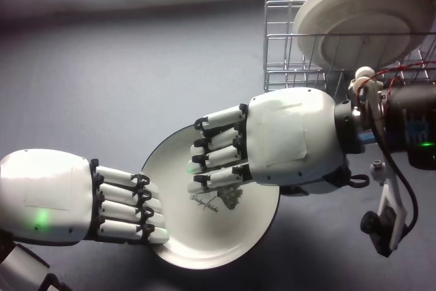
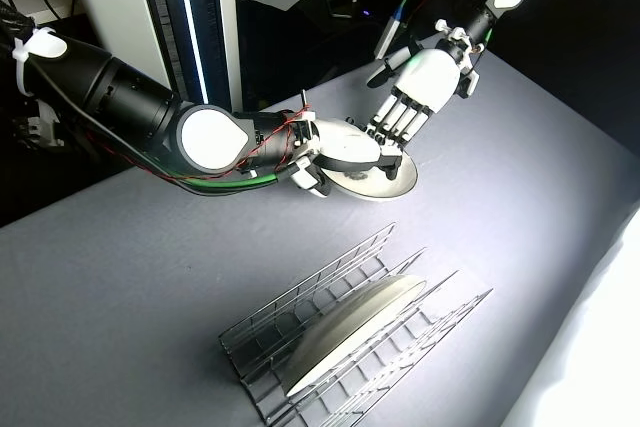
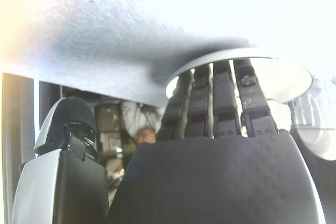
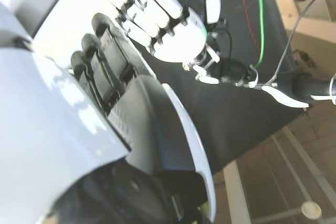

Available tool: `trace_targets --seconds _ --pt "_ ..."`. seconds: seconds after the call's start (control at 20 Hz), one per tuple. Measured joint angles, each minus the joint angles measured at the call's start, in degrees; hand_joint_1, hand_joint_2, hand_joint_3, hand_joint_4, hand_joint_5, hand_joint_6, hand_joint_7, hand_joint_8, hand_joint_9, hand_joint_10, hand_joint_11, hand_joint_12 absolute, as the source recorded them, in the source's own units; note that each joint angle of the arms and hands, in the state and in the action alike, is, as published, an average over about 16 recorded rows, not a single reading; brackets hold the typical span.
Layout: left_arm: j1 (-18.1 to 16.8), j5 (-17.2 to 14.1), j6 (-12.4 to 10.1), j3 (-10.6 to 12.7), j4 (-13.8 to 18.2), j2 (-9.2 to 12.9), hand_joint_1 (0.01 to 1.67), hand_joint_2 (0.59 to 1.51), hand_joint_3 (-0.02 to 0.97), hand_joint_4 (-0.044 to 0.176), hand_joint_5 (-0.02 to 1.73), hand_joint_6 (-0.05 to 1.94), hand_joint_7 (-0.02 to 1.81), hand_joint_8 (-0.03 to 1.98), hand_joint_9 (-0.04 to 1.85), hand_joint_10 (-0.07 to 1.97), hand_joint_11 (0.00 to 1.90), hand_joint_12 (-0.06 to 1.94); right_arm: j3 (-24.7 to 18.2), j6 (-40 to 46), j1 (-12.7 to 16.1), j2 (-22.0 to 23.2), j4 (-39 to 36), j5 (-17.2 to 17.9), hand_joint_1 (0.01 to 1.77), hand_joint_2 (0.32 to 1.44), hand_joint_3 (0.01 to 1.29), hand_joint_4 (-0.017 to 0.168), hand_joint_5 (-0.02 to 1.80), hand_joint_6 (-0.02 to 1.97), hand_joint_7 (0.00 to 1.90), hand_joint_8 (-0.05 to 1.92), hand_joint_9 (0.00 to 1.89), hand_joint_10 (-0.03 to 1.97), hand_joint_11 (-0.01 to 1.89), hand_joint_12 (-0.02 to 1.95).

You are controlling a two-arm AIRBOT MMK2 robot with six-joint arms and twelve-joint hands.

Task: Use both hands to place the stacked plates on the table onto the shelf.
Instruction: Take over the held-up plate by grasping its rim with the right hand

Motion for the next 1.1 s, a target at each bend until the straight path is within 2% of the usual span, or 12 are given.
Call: trace_targets --seconds 1.1 --pt "2.3 -0.3 0.1 0.2 -1.6 0.0 0.02 1.184 0.007 -0.008 0.09 -0.03 0.11 -0.01 0.12 -0.01 0.02 0.26 -0.6 0.0 -0.7 -1.6 0.2 -1.9 1.17 1.06 0.01 0.003 0.33 0.03 0.35 0.01 0.37 0.01 0.02 1.15"
